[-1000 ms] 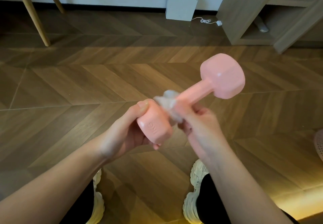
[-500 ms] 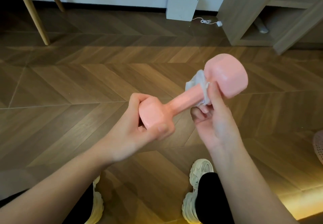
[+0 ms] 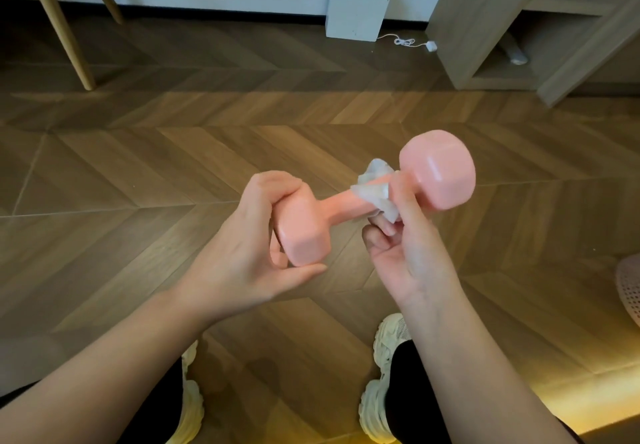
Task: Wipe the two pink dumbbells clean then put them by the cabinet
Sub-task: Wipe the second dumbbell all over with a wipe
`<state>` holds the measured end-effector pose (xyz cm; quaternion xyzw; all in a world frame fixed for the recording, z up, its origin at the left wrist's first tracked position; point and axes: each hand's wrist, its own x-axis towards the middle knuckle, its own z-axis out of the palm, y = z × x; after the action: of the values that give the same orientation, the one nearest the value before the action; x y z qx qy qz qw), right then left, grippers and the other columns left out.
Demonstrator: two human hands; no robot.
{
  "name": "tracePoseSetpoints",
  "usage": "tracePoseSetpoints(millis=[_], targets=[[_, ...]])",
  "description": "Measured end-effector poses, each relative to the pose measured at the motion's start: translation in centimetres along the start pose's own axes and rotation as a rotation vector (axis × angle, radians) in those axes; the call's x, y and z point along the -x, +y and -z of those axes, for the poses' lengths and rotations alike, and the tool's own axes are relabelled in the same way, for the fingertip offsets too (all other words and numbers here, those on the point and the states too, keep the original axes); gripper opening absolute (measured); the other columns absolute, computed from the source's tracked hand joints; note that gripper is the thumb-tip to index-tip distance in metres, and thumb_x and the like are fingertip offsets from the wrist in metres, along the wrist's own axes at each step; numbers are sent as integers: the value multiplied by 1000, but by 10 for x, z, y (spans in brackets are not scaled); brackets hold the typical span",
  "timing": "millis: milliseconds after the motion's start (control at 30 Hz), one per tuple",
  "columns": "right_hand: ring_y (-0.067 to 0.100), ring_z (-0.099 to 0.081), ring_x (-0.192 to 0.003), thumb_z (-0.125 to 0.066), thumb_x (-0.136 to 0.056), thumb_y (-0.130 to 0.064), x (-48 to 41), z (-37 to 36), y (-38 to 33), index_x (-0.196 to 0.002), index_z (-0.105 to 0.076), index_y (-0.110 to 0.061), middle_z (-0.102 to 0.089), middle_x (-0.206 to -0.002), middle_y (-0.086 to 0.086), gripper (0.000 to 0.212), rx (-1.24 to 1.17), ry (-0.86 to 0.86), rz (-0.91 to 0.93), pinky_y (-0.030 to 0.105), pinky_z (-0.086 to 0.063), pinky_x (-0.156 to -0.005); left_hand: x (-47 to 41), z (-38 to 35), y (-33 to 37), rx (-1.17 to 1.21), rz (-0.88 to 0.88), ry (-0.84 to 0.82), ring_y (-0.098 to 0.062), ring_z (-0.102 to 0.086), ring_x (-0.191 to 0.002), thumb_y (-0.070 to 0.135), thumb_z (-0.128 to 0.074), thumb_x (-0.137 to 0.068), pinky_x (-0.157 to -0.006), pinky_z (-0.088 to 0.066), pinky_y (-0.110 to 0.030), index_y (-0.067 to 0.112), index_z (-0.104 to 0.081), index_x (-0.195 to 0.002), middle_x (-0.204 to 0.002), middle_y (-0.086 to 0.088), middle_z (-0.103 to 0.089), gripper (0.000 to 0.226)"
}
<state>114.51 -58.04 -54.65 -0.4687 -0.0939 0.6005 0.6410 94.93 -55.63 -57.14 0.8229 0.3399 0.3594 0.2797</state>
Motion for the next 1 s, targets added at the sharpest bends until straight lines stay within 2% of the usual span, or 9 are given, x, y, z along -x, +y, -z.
tracePoseSetpoints(millis=[67,167,267,367,533,633,767,900,1000], targets=[[4,-35,-45,-79,-67,-33,-1,-1,1,-104,-73,-12,-59,-64,-9,43,-27,-31,-1,15,-31,-40,1,1,2,124,90,12,-18,-53,-118,32,-88,-68,-96,-46,-29,17,-35,-134,-128,-4,-47,86],[4,-37,-45,-80,-68,-34,-1,0,1,-117,-69,-6,-60,-69,-7,58,-56,-100,7,14,-33,-41,-4,2,8,586,489,65,-14,-60,-115,49,-74,-67,-93,-51,-40,39,-35,-135,-134,-3,-54,79],[3,-39,-42,-81,-67,-34,1,2,3,-112,-68,-6,-55,-59,-9,54,-48,-134,8,14,-34,-41,-11,-3,10,1071,949,-21,-27,-60,-110,72,-63,-70,-99,-45,-49,24,-46,-130,-131,-9,-60,79],[3,-38,-40,-77,-71,-32,4,-2,8,-107,-67,-8,-50,-53,-9,45,-65,-117,-5,14,-33,-40,-11,-5,18,1398,1163,-154,-34,-64,-91,67,-66,-76,-79,-55,-48,8,-54,-132,-114,-21,-58,82],[4,-45,-52,-65,-86,-31,1,-2,8,-118,-64,-4,-61,-72,-6,42,-37,-191,-21,16,-39,-49,-13,2,15,1396,1136,-113,-39,-59,-85,50,-70,-77,-59,-53,-40,0,-43,-141,-100,-24,-60,86],[5,-46,-58,-67,-89,-11,2,-2,8,-125,-59,-2,-62,-76,-7,38,20,-277,-56,18,-42,-55,-13,9,11,1359,1121,-89,-38,-61,-81,48,-71,-74,-57,-52,-40,1,-45,-139,-99,-26,-61,84],[4,-47,-55,-67,-81,-6,-1,-4,8,-111,-63,-10,-63,-73,-7,30,56,-291,-37,18,-42,-53,-10,14,12,1386,1057,-99,-39,-59,-84,47,-67,-78,-57,-53,-42,10,-53,-123,-98,-26,-60,60],[3,-39,-46,-76,-80,-28,-1,-5,8,-77,-74,-25,-51,-56,-12,5,133,-239,-11,15,-38,-46,-10,9,14,1352,979,-112,-39,-56,-83,46,-63,-81,-59,-52,-42,-6,-52,-124,-97,-23,-57,68],[2,-31,-40,-73,-81,-37,-3,-4,3,-55,-70,-27,-41,-49,-14,28,146,-159,25,14,-32,-42,-10,3,16,1322,974,-110,-41,-49,-93,47,-63,-80,-64,-49,-42,6,-53,-121,-103,-18,-55,59]])
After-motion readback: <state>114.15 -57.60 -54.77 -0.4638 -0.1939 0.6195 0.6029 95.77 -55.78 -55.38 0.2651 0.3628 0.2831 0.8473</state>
